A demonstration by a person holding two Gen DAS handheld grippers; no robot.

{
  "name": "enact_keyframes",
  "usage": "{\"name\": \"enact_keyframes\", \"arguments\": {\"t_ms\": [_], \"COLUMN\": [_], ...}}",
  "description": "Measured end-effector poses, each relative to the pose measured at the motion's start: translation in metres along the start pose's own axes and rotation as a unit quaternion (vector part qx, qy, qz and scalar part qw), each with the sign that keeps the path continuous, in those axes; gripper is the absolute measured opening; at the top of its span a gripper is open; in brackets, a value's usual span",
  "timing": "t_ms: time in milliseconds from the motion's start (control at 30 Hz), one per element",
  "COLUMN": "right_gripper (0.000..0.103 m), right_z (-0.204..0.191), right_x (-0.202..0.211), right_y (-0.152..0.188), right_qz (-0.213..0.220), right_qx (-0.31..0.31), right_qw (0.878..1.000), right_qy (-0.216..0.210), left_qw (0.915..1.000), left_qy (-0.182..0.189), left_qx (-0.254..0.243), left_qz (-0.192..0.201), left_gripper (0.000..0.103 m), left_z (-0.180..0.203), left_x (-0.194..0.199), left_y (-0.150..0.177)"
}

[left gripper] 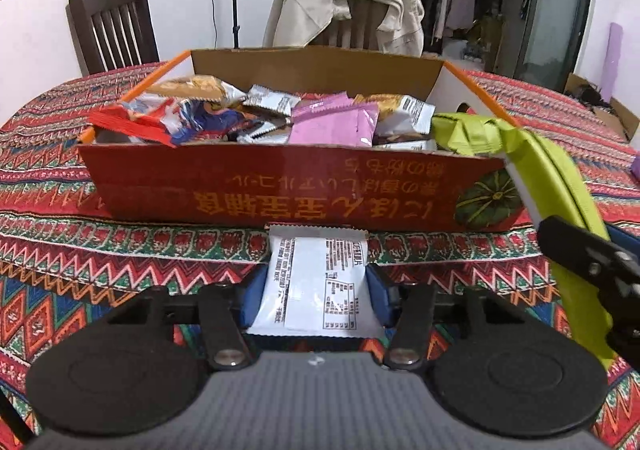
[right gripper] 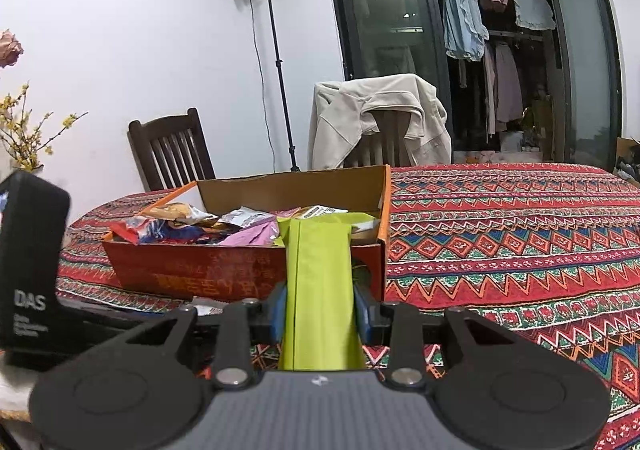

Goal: Organize snacks
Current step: 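Carry both packets into the orange box and open both grippers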

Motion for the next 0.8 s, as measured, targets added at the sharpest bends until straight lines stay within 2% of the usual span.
{"name": "enact_keyframes", "arguments": {"t_ms": [233, 467, 600, 800], "right_gripper": [0.033, 0.033, 0.033, 0.033], "right_z": [-0.004, -0.016, -0.025, -0.032], "right_x": [0.011, 0.025, 0.02, -0.01], "right_y": [-0.002, -0.024, -0.052, -0.099], "right_qz": [0.019, 0.042, 0.052, 0.055], "right_qx": [-0.003, 0.009, 0.018, 0.01], "right_qw": [1.0, 0.999, 0.998, 0.998], "right_qy": [-0.011, -0.015, -0.006, 0.002], "left_qw": [0.9991, 0.9931, 0.9904, 0.9893], "left_qy": [0.028, 0.054, 0.048, 0.017], "left_qx": [-0.01, -0.022, -0.02, -0.015], "left_qz": [0.03, 0.101, 0.128, 0.144], "left_gripper": [0.054, 0.054, 0.054, 0.054], "left_z": [0.0, -0.004, -0.011, -0.027], "left_x": [0.037, 0.081, 0.085, 0.069], "left_y": [-0.003, -0.035, -0.061, -0.1]}}
Point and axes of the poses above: each gripper's, at about its wrist camera, not at the fingertips, and x roughly against the way its jaws point, z to its right, y to its underside, the point moved 3 cm from there along -x, roughly the way its jaws point, and after that the axes turned 12 degrees about y, right-handed, at the moved point
